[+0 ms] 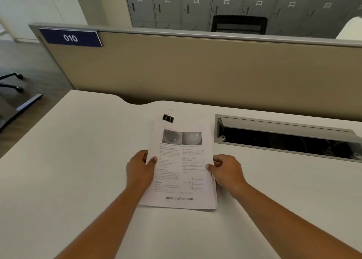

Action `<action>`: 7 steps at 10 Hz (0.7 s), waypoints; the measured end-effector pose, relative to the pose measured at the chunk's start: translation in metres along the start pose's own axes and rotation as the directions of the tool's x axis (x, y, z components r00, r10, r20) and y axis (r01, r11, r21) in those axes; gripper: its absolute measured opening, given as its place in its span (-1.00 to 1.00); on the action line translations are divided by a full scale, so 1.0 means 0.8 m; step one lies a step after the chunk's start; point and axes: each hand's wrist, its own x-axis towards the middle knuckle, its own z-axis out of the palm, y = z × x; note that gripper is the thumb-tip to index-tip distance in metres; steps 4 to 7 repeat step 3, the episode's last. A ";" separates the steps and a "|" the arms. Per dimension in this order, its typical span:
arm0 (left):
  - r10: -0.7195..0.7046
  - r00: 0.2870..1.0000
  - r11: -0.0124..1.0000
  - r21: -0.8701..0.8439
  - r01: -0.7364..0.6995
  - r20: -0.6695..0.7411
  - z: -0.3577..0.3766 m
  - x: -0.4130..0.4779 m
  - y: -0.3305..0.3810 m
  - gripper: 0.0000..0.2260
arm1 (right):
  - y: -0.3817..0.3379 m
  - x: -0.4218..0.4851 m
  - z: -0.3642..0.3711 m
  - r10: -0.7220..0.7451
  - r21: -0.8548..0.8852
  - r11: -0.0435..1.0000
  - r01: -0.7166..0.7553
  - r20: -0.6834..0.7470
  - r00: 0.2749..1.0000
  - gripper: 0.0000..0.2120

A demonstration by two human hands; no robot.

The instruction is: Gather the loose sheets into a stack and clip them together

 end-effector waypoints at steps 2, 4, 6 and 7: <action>-0.016 0.998 0.983 0.182 0.028 -0.064 0.001 0.015 -0.002 -0.58 | -0.002 -0.003 0.015 -0.052 -0.197 0.980 0.033 -0.096 0.994 -0.53; -0.015 0.999 0.977 0.211 0.024 -0.042 -0.007 0.008 0.004 -0.53 | -0.001 -0.004 0.008 -0.065 -0.179 0.982 0.055 -0.050 0.997 -0.52; -0.015 0.999 0.977 0.211 0.024 -0.042 -0.007 0.008 0.004 -0.53 | -0.001 -0.004 0.008 -0.065 -0.179 0.982 0.055 -0.050 0.997 -0.52; -0.015 0.999 0.977 0.211 0.024 -0.042 -0.007 0.008 0.004 -0.53 | -0.001 -0.004 0.008 -0.065 -0.179 0.982 0.055 -0.050 0.997 -0.52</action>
